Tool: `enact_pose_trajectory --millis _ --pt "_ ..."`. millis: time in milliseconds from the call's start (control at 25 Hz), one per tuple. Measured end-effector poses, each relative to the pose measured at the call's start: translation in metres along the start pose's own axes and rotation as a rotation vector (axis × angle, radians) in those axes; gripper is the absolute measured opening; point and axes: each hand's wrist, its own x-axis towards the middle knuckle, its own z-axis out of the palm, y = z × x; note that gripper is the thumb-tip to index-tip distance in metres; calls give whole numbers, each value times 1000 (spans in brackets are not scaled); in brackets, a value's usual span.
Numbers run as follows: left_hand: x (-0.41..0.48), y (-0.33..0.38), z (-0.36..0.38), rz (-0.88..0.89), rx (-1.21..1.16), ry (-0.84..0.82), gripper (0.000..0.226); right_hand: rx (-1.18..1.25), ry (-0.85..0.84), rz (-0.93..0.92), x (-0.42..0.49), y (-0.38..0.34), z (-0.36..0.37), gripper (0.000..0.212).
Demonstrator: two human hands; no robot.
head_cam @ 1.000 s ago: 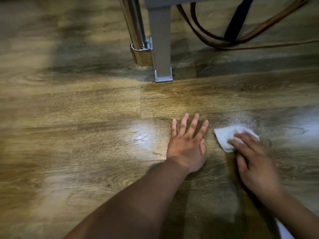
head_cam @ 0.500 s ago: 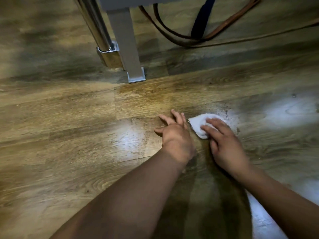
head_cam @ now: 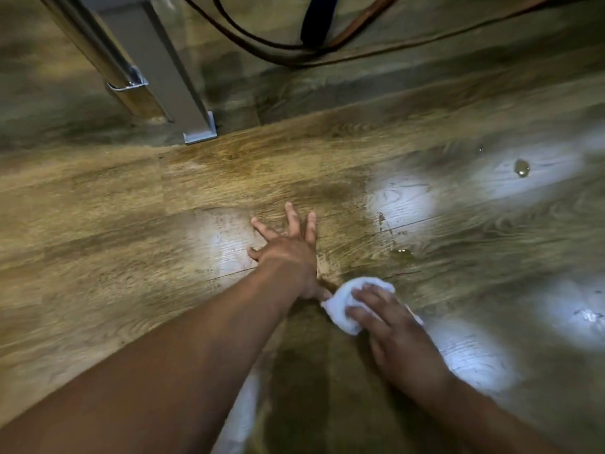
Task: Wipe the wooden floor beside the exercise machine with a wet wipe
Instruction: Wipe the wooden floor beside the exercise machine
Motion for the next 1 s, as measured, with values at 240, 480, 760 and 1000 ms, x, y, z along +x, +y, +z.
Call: enact_pose_trajectory --millis 240,480,760,1000 --pt "-1 2 1 -24 22 73 146 7 95 108 77 10 5 41" --pt "13 1 -8 150 72 131 157 5 -44 42 -67 11 -21 33" --pt "14 0 -8 175 100 192 153 -95 62 96 86 55 -25 46" --pt "44 1 -26 327 -265 712 81 -4 43 186 -17 30 -24 40"
